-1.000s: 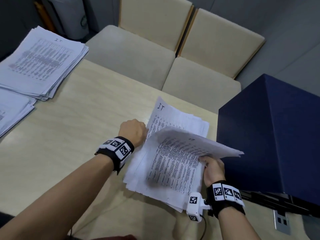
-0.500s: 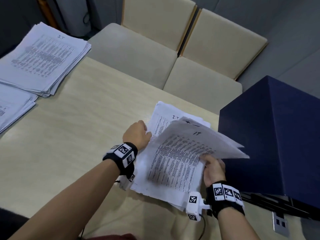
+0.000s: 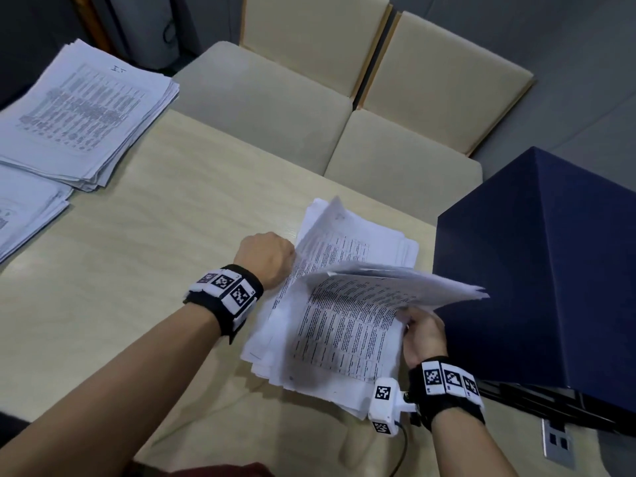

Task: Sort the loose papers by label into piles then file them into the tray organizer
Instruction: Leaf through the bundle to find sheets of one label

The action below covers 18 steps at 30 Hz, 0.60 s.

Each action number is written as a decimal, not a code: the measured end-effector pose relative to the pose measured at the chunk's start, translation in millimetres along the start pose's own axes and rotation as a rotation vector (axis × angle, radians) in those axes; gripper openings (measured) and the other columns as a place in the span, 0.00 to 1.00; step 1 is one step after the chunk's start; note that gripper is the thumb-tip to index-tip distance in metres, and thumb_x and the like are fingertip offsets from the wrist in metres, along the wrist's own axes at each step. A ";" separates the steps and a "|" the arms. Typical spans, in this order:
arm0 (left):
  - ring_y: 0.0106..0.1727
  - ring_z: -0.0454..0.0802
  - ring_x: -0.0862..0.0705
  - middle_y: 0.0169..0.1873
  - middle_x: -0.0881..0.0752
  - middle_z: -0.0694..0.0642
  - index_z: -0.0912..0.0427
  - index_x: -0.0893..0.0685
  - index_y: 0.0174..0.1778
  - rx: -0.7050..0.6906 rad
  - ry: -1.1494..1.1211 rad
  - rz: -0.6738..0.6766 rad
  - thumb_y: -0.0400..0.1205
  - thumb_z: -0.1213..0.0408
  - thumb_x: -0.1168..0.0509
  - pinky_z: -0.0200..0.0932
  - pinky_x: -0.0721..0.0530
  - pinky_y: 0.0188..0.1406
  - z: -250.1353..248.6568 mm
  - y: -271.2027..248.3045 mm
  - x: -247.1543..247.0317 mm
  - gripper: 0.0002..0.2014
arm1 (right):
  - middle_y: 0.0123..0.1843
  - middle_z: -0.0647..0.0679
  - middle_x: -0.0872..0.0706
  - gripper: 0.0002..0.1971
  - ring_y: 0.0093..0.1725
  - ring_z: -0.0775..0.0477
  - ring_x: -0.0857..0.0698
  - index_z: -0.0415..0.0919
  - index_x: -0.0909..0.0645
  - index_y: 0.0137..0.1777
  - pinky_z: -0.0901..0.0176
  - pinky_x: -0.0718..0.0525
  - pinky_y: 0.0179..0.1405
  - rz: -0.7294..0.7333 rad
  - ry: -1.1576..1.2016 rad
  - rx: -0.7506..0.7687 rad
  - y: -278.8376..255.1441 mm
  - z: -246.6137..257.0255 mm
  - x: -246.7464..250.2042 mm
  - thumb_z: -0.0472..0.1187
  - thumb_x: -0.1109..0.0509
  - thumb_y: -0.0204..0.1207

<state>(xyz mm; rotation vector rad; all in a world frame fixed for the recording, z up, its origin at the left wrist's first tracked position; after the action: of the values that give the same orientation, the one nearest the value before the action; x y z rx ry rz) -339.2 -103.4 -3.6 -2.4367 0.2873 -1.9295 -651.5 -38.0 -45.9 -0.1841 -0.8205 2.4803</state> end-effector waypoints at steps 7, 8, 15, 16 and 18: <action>0.34 0.40 0.20 0.32 0.14 0.50 0.59 0.11 0.40 -0.143 -0.960 0.151 0.77 0.83 0.36 0.36 0.22 0.40 -6.9 -11.2 -6.2 0.15 | 0.57 0.34 0.09 0.19 0.55 0.38 0.10 0.22 0.16 0.62 0.48 0.11 0.56 -0.022 0.101 0.049 -4.0 -3.7 -1.1 0.22 0.27 0.70; 0.37 0.39 0.18 0.36 0.12 0.52 0.61 0.10 0.43 -0.100 -1.042 0.180 0.75 0.87 0.39 0.34 0.21 0.43 -8.2 -13.4 -9.9 0.18 | 0.53 0.36 0.07 0.17 0.50 0.39 0.08 0.23 0.15 0.60 0.52 0.10 0.48 -0.013 0.100 0.055 -6.7 -1.6 -1.2 0.22 0.27 0.71; 0.43 0.57 0.17 0.40 0.15 0.54 0.55 0.20 0.41 0.408 -0.465 0.012 0.76 0.52 0.28 0.46 0.19 0.40 14.8 -12.0 -31.7 0.12 | 0.39 0.39 0.15 0.12 0.39 0.40 0.15 0.35 0.21 0.40 0.53 0.16 0.38 -0.053 0.057 0.039 -0.8 2.5 5.1 0.18 0.37 0.71; 0.41 0.60 0.16 0.38 0.14 0.56 0.56 0.21 0.37 0.383 -0.416 0.044 0.77 0.52 0.29 0.45 0.22 0.35 11.5 -10.7 -33.1 0.12 | 0.38 0.40 0.16 0.13 0.39 0.41 0.17 0.35 0.21 0.38 0.53 0.17 0.37 -0.061 0.057 0.054 -2.0 4.1 5.4 0.17 0.37 0.70; 0.42 0.62 0.14 0.39 0.13 0.59 0.59 0.21 0.37 0.304 -0.277 0.074 0.81 0.56 0.32 0.44 0.23 0.34 5.9 -6.3 -34.4 0.11 | 0.40 0.39 0.15 0.14 0.41 0.40 0.16 0.36 0.19 0.40 0.53 0.17 0.41 -0.064 0.054 0.081 -2.7 6.2 6.1 0.17 0.38 0.69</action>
<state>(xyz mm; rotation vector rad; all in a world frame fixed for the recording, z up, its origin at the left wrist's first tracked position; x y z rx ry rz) -340.1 -92.4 -37.3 -2.4067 0.0685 -1.4575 -657.3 -36.2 -39.1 -0.1916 -0.6913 2.4330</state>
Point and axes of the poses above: each hand's wrist, its own y-axis towards the middle knuckle, its own x-axis out of the back of the hand, z = x × y, the point moved 6 cm from there along y, towards the middle knuckle
